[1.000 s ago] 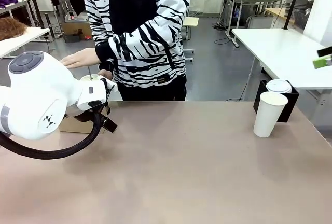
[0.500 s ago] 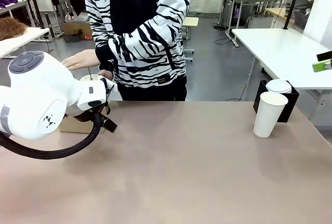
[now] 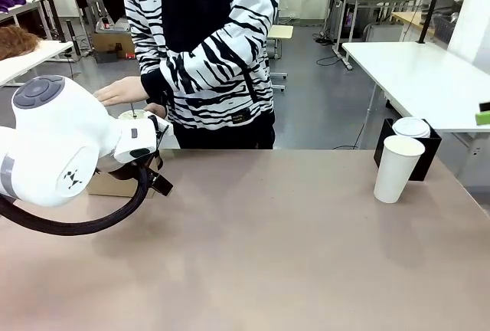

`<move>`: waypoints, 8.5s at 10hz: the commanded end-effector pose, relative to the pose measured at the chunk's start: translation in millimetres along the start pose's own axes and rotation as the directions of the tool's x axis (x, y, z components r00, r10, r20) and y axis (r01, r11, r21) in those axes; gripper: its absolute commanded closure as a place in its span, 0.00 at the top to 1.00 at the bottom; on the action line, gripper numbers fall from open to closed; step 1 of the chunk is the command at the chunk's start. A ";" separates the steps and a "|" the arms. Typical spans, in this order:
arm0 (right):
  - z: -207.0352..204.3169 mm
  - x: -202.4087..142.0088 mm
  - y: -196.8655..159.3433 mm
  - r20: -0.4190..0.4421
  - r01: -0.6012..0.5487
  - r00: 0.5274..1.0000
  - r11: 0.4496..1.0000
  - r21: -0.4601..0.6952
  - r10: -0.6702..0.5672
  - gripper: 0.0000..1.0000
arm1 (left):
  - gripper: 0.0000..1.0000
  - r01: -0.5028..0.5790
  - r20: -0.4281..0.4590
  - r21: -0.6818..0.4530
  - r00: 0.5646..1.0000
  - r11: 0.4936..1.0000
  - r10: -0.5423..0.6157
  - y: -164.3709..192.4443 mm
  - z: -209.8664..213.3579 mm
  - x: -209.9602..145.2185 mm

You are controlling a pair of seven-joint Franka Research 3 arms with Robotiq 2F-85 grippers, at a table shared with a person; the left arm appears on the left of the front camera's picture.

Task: Pour a drink into a cup and package it in a carrier.
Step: Pick up the 600 ml Paper Cup and place it in the middle top area of the table, then when a person places the Paper Cup Lid on the 600 ml Paper Cup , lift the 600 ml Paper Cup.

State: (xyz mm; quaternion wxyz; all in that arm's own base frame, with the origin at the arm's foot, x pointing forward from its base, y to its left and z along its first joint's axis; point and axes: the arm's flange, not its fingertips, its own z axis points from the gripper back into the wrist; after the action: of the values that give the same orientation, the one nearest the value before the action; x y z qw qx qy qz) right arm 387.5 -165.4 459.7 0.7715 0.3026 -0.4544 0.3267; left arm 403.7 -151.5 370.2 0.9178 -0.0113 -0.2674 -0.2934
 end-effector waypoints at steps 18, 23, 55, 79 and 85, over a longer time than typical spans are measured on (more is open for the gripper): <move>-145.1 -163.4 -45.9 0.367 -0.127 0.922 0.992 -0.020 0.126 1.00 | 1.00 0.000 0.001 -0.001 1.000 1.000 0.000 -0.1 0.3 -0.1; -170.3 -163.9 -52.3 0.380 -0.114 0.918 0.993 -0.008 0.108 1.00 | 1.00 0.000 0.001 -0.001 1.000 1.000 0.000 -0.1 0.3 -0.1; -419.4 12.0 -12.8 0.347 -0.094 0.937 0.983 0.154 0.035 0.80 | 1.00 0.000 0.001 -0.001 1.000 1.000 0.000 -0.1 0.3 -0.1; -437.7 -16.3 -27.5 0.340 -0.090 0.940 0.980 0.175 0.026 0.80 | 1.00 0.000 0.001 -0.001 1.000 1.000 0.000 -0.1 0.3 -0.1; -437.7 -16.3 -27.5 0.340 -0.090 0.940 0.980 0.175 0.026 0.80 | 1.00 0.000 0.001 -0.001 1.000 1.000 0.000 -0.1 0.3 -0.1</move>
State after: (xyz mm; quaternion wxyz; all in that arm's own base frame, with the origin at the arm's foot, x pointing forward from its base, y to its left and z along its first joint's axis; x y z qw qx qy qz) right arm 626.3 147.4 259.5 0.6409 0.4122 -0.5550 0.3337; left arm 403.7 -151.6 369.9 0.9178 -0.0109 -0.2672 -0.2935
